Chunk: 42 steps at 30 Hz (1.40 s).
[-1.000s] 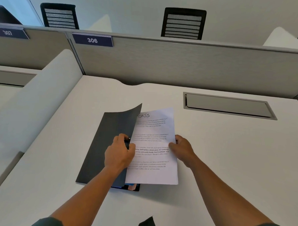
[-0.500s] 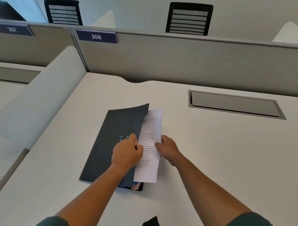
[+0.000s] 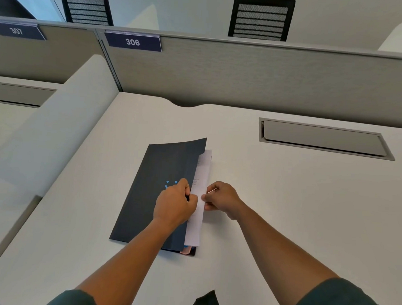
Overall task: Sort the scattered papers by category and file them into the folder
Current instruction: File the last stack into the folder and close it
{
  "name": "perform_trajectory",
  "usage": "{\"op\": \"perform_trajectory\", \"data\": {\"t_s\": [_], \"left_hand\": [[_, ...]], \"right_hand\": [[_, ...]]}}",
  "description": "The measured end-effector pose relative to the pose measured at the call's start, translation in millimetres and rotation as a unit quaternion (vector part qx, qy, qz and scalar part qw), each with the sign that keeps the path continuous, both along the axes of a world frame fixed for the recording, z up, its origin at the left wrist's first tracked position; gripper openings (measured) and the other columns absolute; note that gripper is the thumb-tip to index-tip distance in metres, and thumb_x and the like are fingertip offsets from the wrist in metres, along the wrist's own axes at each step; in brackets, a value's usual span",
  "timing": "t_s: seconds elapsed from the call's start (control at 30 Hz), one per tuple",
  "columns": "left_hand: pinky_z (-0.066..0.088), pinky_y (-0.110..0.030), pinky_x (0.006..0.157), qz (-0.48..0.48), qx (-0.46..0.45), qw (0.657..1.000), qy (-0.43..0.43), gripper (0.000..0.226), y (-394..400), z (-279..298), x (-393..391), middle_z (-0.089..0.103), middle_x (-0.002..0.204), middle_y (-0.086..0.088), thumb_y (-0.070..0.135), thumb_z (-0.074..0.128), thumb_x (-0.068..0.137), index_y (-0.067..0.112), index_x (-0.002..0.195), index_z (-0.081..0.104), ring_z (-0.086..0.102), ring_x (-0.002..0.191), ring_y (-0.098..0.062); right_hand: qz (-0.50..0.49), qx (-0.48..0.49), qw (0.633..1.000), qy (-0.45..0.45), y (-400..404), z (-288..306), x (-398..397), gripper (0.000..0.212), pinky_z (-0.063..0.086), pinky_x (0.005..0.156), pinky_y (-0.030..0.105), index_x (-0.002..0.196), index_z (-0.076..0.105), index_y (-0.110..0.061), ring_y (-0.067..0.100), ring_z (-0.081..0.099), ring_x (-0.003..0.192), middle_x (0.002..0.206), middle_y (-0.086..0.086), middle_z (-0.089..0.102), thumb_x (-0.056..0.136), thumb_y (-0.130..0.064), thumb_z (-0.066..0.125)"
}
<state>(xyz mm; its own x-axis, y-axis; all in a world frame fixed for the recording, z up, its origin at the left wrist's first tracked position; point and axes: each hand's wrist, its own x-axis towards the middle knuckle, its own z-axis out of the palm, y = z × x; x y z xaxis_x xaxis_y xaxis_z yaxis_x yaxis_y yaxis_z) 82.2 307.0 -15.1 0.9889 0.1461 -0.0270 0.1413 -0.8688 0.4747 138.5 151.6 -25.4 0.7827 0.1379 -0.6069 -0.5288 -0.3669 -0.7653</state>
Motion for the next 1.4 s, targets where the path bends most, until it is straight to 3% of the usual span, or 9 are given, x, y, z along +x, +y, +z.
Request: {"op": "perform_trajectory", "data": {"t_s": [0.13,0.33,0.43,0.57,0.67,0.8,0.97,1.2,1.4], "left_hand": [[0.03,-0.015,0.045,-0.008,-0.002,1.0,-0.013,0.022,0.3,-1.5,0.9,0.049,0.057,0.01,0.033,0.056,0.09,0.025,0.075,0.041,0.047,0.044,-0.008],[0.046,-0.018,0.047,-0.009,-0.006,1.0,-0.009,0.021,1.6,-8.4,6.3,0.055,0.059,0.01,0.035,0.051,0.09,0.024,0.075,0.041,0.056,0.047,-0.008],[0.049,-0.02,0.047,-0.015,-0.009,1.0,-0.009,0.022,2.4,-12.2,7.9,0.057,0.059,0.008,0.036,0.051,0.09,0.025,0.075,0.041,0.056,0.047,-0.009],[0.044,-0.017,0.047,-0.021,-0.017,1.0,-0.005,0.024,1.9,-16.2,8.2,0.056,0.059,0.009,0.037,0.053,0.091,0.026,0.073,0.04,0.056,0.047,-0.008],[0.042,-0.016,0.048,-0.024,-0.019,1.0,0.0,0.025,0.8,-18.3,8.8,0.054,0.058,0.01,0.036,0.054,0.09,0.028,0.072,0.038,0.055,0.047,-0.008],[0.042,-0.016,0.049,-0.027,-0.019,0.999,0.004,0.024,-0.2,-21.0,9.3,0.055,0.059,0.009,0.037,0.053,0.089,0.029,0.072,0.038,0.056,0.048,-0.008],[0.043,-0.016,0.049,-0.023,-0.023,0.999,0.003,0.025,0.1,-21.6,8.7,0.056,0.06,0.01,0.038,0.054,0.089,0.03,0.071,0.038,0.057,0.05,-0.008],[0.04,-0.016,0.049,-0.023,-0.021,1.0,0.004,0.028,-1.0,-26.7,9.0,0.054,0.059,0.012,0.043,0.058,0.088,0.03,0.071,0.04,0.056,0.05,-0.007],[0.047,-0.023,0.058,-0.025,-0.11,0.989,0.1,0.021,0.9,-46.5,14.0,0.062,0.069,0.006,0.038,0.069,0.086,0.027,0.097,0.054,0.061,0.065,-0.006]], "right_hand": [[-0.006,-0.005,1.0,-0.025,19.7,-6.5,-4.2,0.016,0.063,0.069,0.039,0.091,0.061,-0.008,0.025,0.073,0.072,0.089,0.01,0.069,0.079,-0.004,0.071],[0.008,-0.041,0.996,-0.076,35.5,-16.8,-7.0,0.01,0.06,0.064,0.028,0.081,0.065,-0.017,0.022,0.068,0.086,0.102,0.005,0.067,0.085,-0.008,0.064],[0.042,-0.038,0.995,-0.08,31.5,-22.0,-5.1,0.006,0.06,0.065,0.026,0.088,0.071,-0.014,0.019,0.069,0.086,0.102,0.004,0.069,0.085,-0.012,0.067],[0.073,-0.035,0.993,-0.091,24.9,-27.1,-1.7,0.013,0.061,0.078,0.035,0.099,0.071,-0.015,0.019,0.069,0.092,0.107,0.002,0.068,0.089,-0.021,0.066],[0.102,-0.08,0.98,-0.15,20.4,-29.6,1.8,0.031,0.053,0.087,0.028,0.118,0.064,-0.016,0.02,0.061,0.11,0.122,0.004,0.061,0.088,-0.019,0.066],[0.163,-0.126,0.959,-0.195,16.3,-34.4,2.1,0.048,0.044,0.085,0.023,0.128,0.057,-0.017,0.02,0.055,0.116,0.129,0.004,0.053,0.083,-0.018,0.073],[0.197,-0.159,0.943,-0.218,13.5,-35.2,7.1,0.05,0.045,0.087,0.024,0.128,0.056,-0.017,0.019,0.053,0.114,0.126,0.004,0.048,0.081,-0.02,0.075],[0.16,-0.149,0.951,-0.219,2.5,-33.5,13.5,0.014,0.04,0.067,0.011,0.095,0.063,-0.015,0.015,0.053,0.103,0.112,0.006,0.055,0.084,-0.017,0.072],[0.102,-0.102,0.967,-0.208,-6.1,-32.5,12.3,0.02,0.045,0.072,0.02,0.092,0.067,-0.016,0.015,0.057,0.092,0.103,0.002,0.061,0.075,-0.014,0.075]]}}
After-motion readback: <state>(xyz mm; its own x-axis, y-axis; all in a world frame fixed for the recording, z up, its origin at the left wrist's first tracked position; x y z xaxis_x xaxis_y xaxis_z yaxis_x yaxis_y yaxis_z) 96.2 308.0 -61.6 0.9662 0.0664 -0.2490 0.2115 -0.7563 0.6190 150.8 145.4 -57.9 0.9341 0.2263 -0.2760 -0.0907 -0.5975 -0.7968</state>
